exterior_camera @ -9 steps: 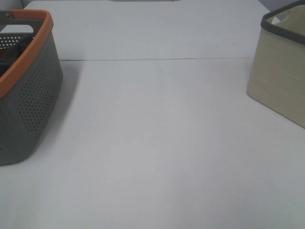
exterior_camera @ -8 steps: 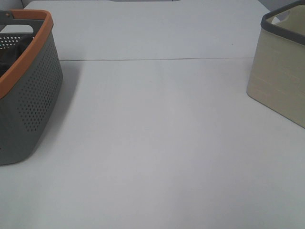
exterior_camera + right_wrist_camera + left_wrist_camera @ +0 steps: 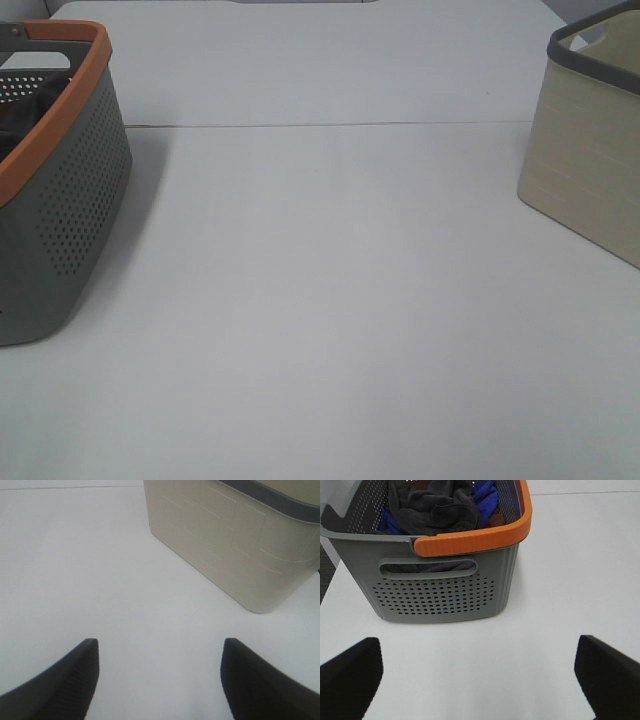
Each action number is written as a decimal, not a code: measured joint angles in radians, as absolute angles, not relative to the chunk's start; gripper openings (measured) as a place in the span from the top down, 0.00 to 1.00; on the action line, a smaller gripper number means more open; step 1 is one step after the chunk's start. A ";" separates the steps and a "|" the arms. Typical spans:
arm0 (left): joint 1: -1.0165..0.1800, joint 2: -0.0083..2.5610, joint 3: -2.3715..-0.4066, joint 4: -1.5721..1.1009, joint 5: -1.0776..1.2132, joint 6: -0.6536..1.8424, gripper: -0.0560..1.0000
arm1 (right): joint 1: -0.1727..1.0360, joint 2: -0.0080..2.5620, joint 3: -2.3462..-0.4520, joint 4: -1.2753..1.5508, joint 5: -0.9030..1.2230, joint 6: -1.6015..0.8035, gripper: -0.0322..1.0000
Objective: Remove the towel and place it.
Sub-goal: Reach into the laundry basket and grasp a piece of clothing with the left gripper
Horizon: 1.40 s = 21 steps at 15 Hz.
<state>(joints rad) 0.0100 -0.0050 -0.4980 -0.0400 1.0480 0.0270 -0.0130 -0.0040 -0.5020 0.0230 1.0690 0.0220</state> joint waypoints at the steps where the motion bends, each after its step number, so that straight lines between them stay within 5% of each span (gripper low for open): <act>1: 0.010 -0.005 -0.498 -0.040 1.048 0.027 0.02 | -0.013 -0.004 -0.502 0.023 1.069 0.022 0.37; 21: 0.010 -0.005 -0.498 -0.043 1.048 0.027 0.02 | -0.013 -0.004 -0.502 0.023 1.069 0.022 0.37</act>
